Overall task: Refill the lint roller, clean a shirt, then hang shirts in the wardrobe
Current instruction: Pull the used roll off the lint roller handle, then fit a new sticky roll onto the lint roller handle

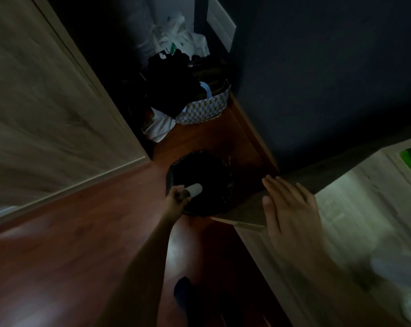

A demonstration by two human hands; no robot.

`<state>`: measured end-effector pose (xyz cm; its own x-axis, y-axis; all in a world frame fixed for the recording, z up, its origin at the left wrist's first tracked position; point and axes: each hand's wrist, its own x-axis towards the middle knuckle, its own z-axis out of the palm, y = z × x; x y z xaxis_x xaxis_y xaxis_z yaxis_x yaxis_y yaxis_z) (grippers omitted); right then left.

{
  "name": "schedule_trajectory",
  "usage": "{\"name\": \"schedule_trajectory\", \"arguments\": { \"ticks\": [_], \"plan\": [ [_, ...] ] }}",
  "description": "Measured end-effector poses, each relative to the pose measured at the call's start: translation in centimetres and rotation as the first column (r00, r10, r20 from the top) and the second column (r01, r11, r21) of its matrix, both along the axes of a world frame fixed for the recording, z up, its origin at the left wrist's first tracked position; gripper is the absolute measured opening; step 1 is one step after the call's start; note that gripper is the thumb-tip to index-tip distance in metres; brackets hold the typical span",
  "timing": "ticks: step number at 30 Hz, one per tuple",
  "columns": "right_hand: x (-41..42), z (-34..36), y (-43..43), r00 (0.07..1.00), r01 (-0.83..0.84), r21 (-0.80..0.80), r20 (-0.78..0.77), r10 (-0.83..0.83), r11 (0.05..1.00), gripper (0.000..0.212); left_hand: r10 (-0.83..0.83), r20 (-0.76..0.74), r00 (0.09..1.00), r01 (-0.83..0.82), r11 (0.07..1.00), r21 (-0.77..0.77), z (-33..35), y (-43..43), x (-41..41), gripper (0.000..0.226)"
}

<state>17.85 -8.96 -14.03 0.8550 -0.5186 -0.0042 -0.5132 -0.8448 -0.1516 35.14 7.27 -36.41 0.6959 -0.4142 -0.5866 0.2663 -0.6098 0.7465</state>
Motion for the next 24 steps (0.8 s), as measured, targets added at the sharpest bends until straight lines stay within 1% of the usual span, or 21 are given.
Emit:
{"name": "schedule_trajectory", "arguments": {
  "ticks": [1,4,8,11,13,17,20,22,23,24],
  "plan": [
    [0.0,-0.2,-0.1,1.0,-0.001,-0.002,0.003,0.001,1.0,0.05,0.003,-0.022,1.0,-0.003,1.0,-0.019,-0.7,0.1,0.3,0.047],
    [0.0,-0.4,-0.1,1.0,-0.006,0.002,0.015,0.006,1.0,0.05,0.021,-0.04,0.999,-0.021,1.0,-0.01,-0.6,0.6,0.6,0.052],
    [0.0,-0.5,-0.1,0.999,-0.008,0.003,0.048,0.008,1.0,0.048,0.083,0.01,0.997,-0.083,0.996,0.027,1.7,1.8,0.3,0.043],
    [0.1,-0.5,0.1,0.998,0.019,0.012,0.062,-0.02,1.0,0.048,0.117,0.089,0.989,-0.125,0.988,0.086,3.9,3.1,-0.5,0.035],
    [0.2,-0.2,0.2,0.998,0.034,0.032,0.049,-0.035,0.999,0.051,0.152,0.141,0.978,-0.165,0.982,0.088,6.0,4.0,-1.4,0.032],
    [0.1,0.0,0.2,1.0,0.018,0.011,0.008,-0.018,1.0,0.057,0.242,0.195,0.95,-0.236,0.97,-0.055,11.7,5.3,-4.4,0.026],
    [0.0,0.2,0.3,0.999,0.041,0.047,-0.003,-0.04,0.998,0.06,0.299,0.219,0.929,-0.259,0.946,-0.197,16.7,5.7,-7.7,0.024],
    [-0.3,0.7,0.4,0.998,0.051,0.123,0.03,-0.055,0.991,0.06,0.34,0.183,0.922,-0.286,0.92,-0.269,20.1,5.7,-10.1,0.025],
    [-0.5,1.0,0.5,0.994,0.053,0.197,0.084,-0.071,0.979,0.058,0.358,0.173,0.918,-0.297,0.906,-0.3,21.6,5.6,-11.3,0.025],
    [-0.9,1.5,0.6,0.983,0.056,0.304,0.152,-0.106,0.951,0.052,0.37,0.172,0.913,-0.3,0.895,-0.33,23.0,5.6,-12.6,0.025]
  ]
}}
